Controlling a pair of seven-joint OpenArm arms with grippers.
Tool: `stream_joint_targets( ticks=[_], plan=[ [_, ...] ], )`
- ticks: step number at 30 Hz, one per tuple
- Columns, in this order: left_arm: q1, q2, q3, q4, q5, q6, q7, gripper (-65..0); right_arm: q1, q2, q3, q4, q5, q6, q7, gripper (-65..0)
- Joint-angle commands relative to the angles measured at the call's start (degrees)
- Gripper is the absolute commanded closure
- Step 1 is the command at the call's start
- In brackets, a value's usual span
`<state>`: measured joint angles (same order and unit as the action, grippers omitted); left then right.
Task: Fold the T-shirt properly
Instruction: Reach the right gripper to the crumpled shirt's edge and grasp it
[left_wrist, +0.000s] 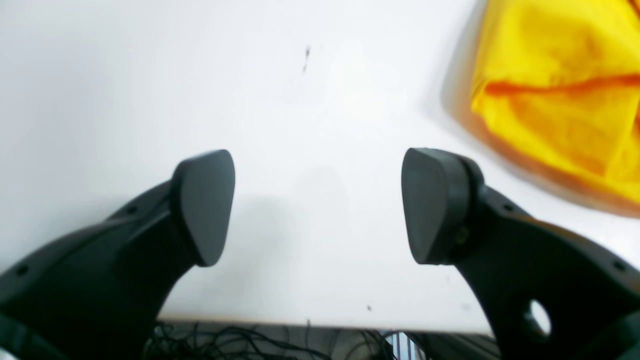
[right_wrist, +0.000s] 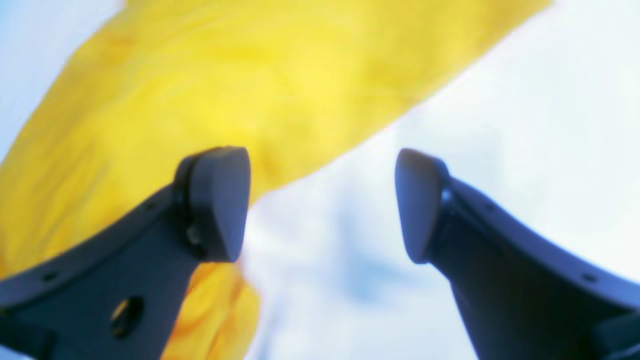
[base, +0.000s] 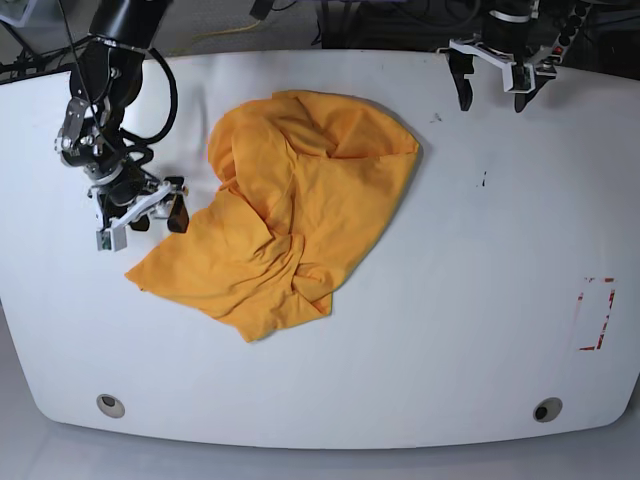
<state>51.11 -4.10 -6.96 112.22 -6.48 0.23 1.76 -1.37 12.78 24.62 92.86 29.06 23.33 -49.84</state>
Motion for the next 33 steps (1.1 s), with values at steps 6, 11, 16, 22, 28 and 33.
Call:
stream_joint_targets(
  ticks=[6,11,16,22,28,33],
  plan=[
    [1.94,-0.08,-0.03,1.05,0.02,0.08,-1.54,-48.5,12.05,1.77,6.19,-16.16,1.4,0.8,-0.84,-43.8],
    [2.65,-0.08,-0.03,1.05,-0.07,0.08,-1.54,-48.5,17.41,1.95,8.74,-25.91,1.23,0.8,-0.75,-43.8],
    [2.91,0.01,-0.03,1.05,-0.07,0.08,-1.54,-48.5,20.4,1.95,9.27,-31.63,0.96,0.45,-0.48,-43.4],
    [2.91,0.19,-0.03,1.05,-0.07,0.08,-1.54,-48.5,21.01,0.28,9.27,-32.86,0.88,0.18,1.1,-43.1],
    [2.91,0.1,-0.03,1.05,-0.07,0.08,-1.54,-48.5,21.37,0.37,9.18,-38.31,0.88,-2.8,4.35,-43.1],
    [2.91,0.1,-0.03,1.05,-0.07,0.08,-1.54,-48.5,21.37,0.19,9.09,-38.75,0.88,-3.24,5.32,-43.1]
  ],
)
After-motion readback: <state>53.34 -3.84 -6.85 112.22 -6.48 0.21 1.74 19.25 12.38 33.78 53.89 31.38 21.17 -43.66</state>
